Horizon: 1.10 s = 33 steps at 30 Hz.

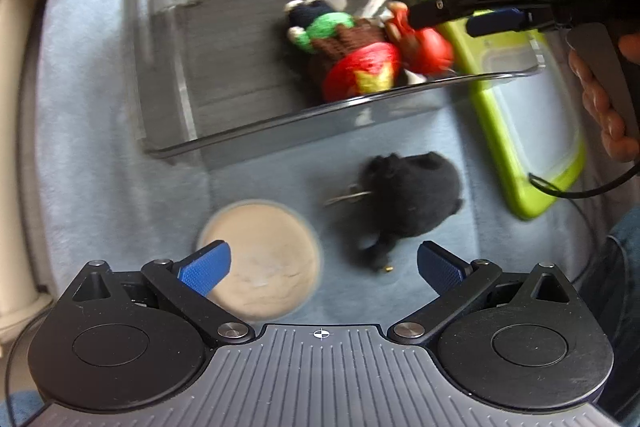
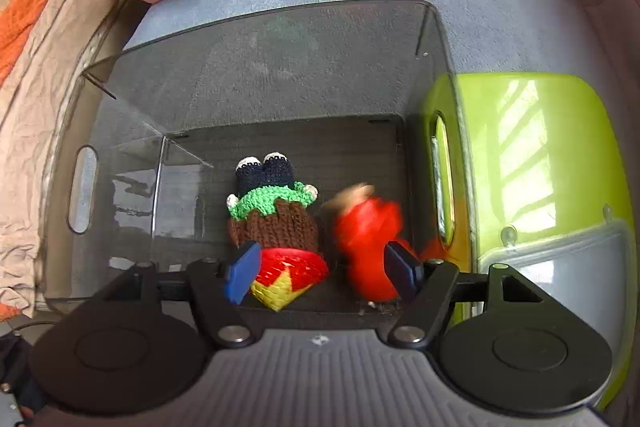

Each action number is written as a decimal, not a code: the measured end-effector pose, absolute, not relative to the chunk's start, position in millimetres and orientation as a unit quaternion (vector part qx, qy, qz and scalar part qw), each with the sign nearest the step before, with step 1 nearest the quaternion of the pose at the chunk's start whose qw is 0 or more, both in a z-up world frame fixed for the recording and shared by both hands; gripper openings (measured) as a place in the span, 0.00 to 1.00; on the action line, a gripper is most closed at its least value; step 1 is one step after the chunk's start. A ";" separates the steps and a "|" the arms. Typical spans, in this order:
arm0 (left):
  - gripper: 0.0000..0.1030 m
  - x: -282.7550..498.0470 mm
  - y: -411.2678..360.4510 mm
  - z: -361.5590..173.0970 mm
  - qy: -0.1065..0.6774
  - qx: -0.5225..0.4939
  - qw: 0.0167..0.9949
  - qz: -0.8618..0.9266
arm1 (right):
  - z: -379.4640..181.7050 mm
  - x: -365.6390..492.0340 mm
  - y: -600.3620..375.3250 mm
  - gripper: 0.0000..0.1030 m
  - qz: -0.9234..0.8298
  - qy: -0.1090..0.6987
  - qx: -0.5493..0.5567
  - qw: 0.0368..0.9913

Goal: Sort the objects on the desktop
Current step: 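Grasp the black plush toy with the left tool and place it in the box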

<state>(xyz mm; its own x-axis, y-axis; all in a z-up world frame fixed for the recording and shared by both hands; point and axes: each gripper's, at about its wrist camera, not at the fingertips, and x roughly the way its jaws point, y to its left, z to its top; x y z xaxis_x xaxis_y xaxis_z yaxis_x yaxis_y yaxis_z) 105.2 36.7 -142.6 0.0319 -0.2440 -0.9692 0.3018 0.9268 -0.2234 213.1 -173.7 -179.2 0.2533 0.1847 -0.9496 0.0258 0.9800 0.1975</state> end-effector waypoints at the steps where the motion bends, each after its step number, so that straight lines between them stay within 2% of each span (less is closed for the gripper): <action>1: 1.00 103.3 26.8 -140.5 0.661 0.035 0.723 -0.199 | -171.9 207.4 -182.1 0.67 0.054 0.595 0.105 0.795; 6: 1.00 90.0 -56.7 -155.0 0.597 0.148 0.754 -0.231 | -134.0 158.0 -245.1 0.70 0.059 0.497 0.216 0.838; 10: 1.00 63.1 -135.7 -202.5 0.492 0.375 0.759 -0.205 | -129.2 119.2 -296.4 0.70 0.023 0.449 0.287 0.846; 11: 1.00 56.1 -147.5 -210.6 0.466 0.402 0.758 -0.217 | -131.5 113.4 -307.2 0.70 0.012 0.443 0.300 0.845; 13: 1.00 50.9 -161.1 -215.8 0.456 0.401 0.755 -0.247 | -137.3 105.0 -326.9 0.70 -0.006 0.437 0.321 0.840; 18: 1.00 59.9 -170.1 -234.6 0.552 0.368 0.707 -0.244 | -151.0 102.7 -352.9 0.70 -0.010 0.440 0.354 0.825; 23: 0.99 64.8 -160.0 -253.2 0.590 0.334 0.693 -0.247 | -154.9 99.4 -376.2 0.70 -0.011 0.432 0.388 0.814; 26: 0.73 74.4 -145.7 -251.2 0.625 0.248 0.697 -0.247 | -160.2 101.0 -383.6 0.70 -0.010 0.432 0.404 0.806; 29: 0.69 85.2 -132.9 -243.4 0.649 0.193 0.699 -0.228 | -165.7 102.1 -387.4 0.70 -0.018 0.436 0.413 0.799; 33: 0.68 91.8 -114.5 -202.9 0.634 0.164 0.716 -0.241 | -170.3 106.3 -387.0 0.70 -0.023 0.438 0.424 0.793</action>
<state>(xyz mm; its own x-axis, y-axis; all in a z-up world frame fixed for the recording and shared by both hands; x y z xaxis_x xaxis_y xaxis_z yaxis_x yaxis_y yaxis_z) 91.8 -114.5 -202.9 0.0794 -0.1380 -0.9872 0.5530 0.8301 -0.0715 106.3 -387.0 -170.3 0.6156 0.3344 -0.7135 0.4072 0.6402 0.6514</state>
